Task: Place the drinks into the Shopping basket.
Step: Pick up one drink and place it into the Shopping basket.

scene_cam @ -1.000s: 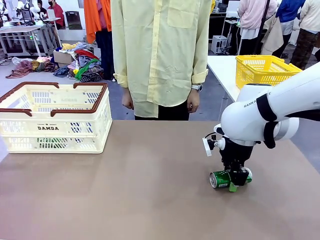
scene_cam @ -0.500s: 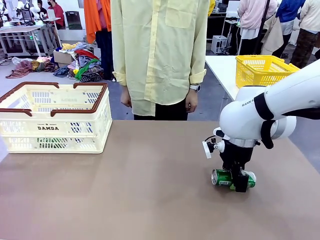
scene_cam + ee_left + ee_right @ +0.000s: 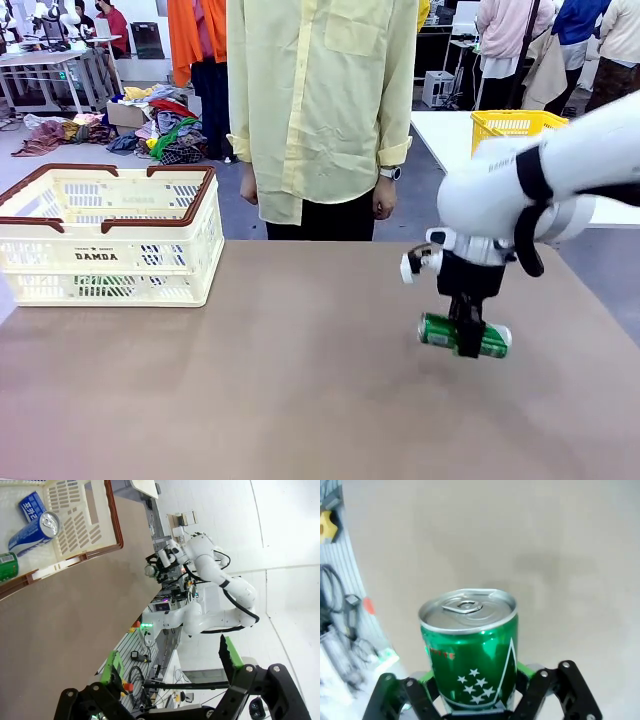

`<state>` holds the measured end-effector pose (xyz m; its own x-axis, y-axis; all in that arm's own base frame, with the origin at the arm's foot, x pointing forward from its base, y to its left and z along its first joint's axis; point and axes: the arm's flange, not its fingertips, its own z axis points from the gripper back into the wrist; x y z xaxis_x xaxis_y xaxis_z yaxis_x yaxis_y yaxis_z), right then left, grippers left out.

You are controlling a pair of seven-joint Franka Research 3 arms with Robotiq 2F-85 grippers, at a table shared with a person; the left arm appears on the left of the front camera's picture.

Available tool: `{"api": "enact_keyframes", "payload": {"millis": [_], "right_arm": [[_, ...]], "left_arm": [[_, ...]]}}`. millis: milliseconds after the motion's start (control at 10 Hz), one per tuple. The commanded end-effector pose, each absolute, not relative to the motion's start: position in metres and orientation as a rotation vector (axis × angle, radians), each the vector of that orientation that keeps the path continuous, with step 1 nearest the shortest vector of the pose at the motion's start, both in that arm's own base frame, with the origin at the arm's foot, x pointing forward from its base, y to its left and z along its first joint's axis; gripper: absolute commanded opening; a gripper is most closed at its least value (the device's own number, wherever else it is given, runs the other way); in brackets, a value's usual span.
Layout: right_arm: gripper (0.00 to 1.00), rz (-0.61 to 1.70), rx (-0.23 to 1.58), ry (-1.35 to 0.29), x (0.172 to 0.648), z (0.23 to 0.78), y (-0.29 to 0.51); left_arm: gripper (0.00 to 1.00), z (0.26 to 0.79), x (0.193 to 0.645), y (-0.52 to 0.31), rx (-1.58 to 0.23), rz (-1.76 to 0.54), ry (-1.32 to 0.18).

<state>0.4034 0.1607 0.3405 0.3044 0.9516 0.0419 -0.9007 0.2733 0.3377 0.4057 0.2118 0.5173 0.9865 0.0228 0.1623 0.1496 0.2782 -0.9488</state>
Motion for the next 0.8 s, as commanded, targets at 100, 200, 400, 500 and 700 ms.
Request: {"api": "enact_keyframes", "payload": {"millis": [100, 200, 400, 500, 700], "right_arm": [[0.00, 1.076, 0.444, -0.001, 0.402, 0.401, 0.229], [0.00, 1.077, 0.424, -0.060, 0.396, 0.398, 0.261], [0.00, 1.060, 0.366, -0.166, 0.379, 0.386, 0.323], [0.00, 1.104, 0.370, -0.165, 0.371, 0.380, 0.346], [0.00, 1.158, 0.403, -0.197, 0.376, 0.366, 0.356]], "left_arm": [[1.00, 0.517, 0.401, 0.209, -1.285, -0.090, -0.154], [1.00, 0.517, 0.401, 0.209, -1.285, -0.090, -0.154], [1.00, 0.517, 0.401, 0.209, -1.285, -0.090, -0.154], [1.00, 0.517, 0.401, 0.209, -1.285, -0.090, -0.154], [1.00, 0.517, 0.401, 0.209, -1.285, -0.090, -0.154]]}}
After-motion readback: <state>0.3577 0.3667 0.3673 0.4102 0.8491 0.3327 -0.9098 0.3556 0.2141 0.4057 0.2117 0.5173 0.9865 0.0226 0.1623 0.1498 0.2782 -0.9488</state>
